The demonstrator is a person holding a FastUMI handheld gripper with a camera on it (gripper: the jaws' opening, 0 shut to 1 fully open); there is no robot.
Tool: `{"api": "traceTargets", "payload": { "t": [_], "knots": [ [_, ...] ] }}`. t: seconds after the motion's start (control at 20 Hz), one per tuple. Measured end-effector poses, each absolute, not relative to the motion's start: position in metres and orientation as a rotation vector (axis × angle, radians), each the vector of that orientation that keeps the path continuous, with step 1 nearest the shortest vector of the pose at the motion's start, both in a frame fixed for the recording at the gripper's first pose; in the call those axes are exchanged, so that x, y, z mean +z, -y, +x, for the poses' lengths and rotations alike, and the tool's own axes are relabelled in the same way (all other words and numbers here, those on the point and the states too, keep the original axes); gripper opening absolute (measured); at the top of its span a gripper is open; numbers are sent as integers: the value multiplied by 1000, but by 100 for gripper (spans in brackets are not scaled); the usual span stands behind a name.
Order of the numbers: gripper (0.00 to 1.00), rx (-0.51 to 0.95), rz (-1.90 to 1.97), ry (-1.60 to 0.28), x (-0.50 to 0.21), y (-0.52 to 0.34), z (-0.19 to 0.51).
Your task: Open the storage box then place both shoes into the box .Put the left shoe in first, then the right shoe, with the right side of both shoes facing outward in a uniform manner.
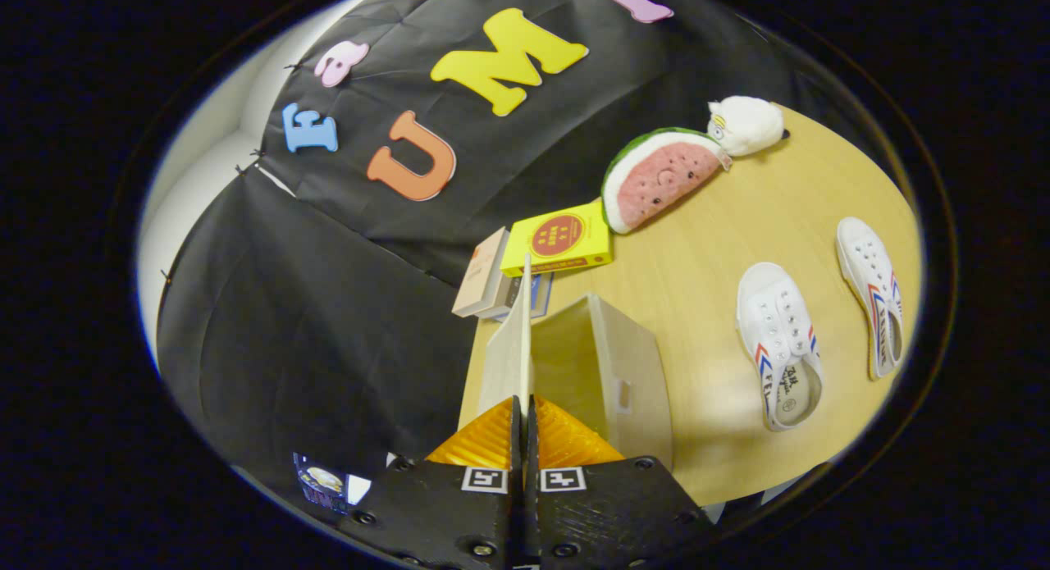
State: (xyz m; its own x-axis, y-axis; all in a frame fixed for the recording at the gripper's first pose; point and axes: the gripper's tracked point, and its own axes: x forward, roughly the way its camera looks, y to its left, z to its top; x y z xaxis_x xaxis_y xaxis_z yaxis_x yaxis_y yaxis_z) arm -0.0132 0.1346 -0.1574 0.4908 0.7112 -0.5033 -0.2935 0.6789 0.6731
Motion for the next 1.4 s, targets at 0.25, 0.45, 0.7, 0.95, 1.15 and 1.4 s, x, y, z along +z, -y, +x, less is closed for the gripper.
{"api": "traceTargets", "payload": {
  "t": [0.25,0.45,0.7,0.95,1.15,1.4],
  "knots": [
    [0,748,480,-773,-101,-205,-40],
    [0,824,420,-735,-87,-272,-64],
    [1,837,379,-738,-93,-330,-79],
    [19,837,259,-660,-96,-367,-87],
    [66,793,178,-586,-97,-366,-85],
    [90,734,78,-479,-91,-350,-80]
  ]
}}
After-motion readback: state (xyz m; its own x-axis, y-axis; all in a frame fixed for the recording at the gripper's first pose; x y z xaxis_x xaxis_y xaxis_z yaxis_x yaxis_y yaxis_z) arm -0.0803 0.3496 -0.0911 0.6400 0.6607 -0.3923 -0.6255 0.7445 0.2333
